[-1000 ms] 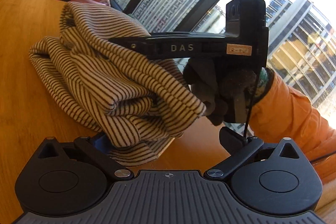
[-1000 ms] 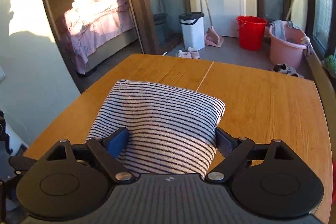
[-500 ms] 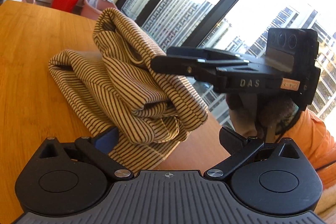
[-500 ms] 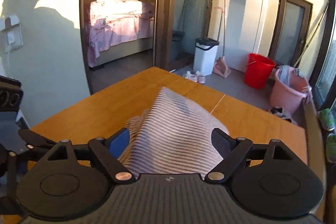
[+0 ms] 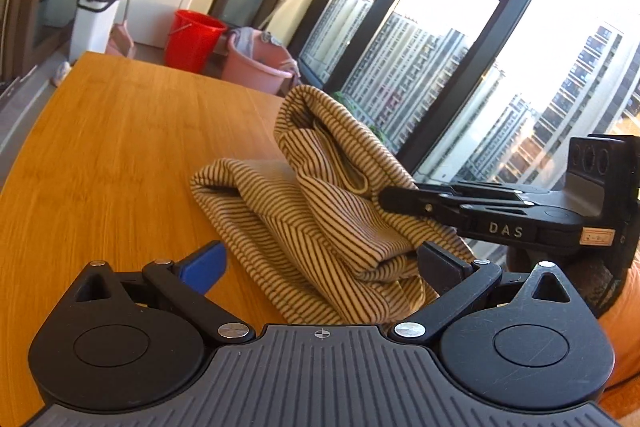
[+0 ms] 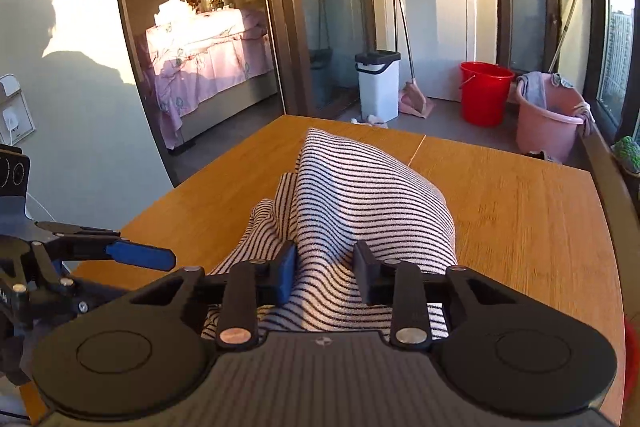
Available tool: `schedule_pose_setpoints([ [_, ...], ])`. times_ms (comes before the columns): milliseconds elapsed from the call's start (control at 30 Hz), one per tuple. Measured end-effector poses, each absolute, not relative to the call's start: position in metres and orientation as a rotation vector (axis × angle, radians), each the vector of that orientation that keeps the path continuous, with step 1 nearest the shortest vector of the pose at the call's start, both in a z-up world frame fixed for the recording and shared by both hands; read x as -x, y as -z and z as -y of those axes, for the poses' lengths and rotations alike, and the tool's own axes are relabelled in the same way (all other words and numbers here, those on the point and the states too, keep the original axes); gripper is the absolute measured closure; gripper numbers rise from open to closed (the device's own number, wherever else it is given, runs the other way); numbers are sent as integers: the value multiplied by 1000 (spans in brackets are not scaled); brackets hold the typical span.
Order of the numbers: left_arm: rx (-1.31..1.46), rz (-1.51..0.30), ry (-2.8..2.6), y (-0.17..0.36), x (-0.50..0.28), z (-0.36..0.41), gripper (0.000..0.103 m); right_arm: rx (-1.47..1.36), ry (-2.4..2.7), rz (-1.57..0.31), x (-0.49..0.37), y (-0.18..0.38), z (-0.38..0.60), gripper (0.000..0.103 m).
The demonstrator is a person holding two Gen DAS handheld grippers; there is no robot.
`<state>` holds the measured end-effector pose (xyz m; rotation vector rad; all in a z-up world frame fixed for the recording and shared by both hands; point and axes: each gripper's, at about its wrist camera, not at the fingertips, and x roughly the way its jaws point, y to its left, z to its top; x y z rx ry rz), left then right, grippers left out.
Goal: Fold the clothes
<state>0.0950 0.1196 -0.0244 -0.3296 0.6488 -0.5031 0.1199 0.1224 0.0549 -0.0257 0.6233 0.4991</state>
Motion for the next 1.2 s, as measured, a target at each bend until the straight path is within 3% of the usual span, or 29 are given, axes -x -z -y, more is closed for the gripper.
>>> schedule_pose_setpoints([
  [100, 275, -657, 481, 25, -110, -119, 0, 20, -506, -616, -116, -55, -122, 91],
  [500, 192, -715, 499, 43, -126, -105, 0, -206, -664, -600, -108, -87, -117, 94],
  [833, 162, -692, 498, 43, -113, -121, 0, -490, -747, -820, -144, -28, -130, 93],
  [1000, 192, -636, 459, 21, -95, -159, 0, -385, -699, -777, -138, -28, -137, 93],
  [1200, 301, -609, 363, 8, -99, -174, 0, 81, -693, -629, -87, -25, -202, 89],
])
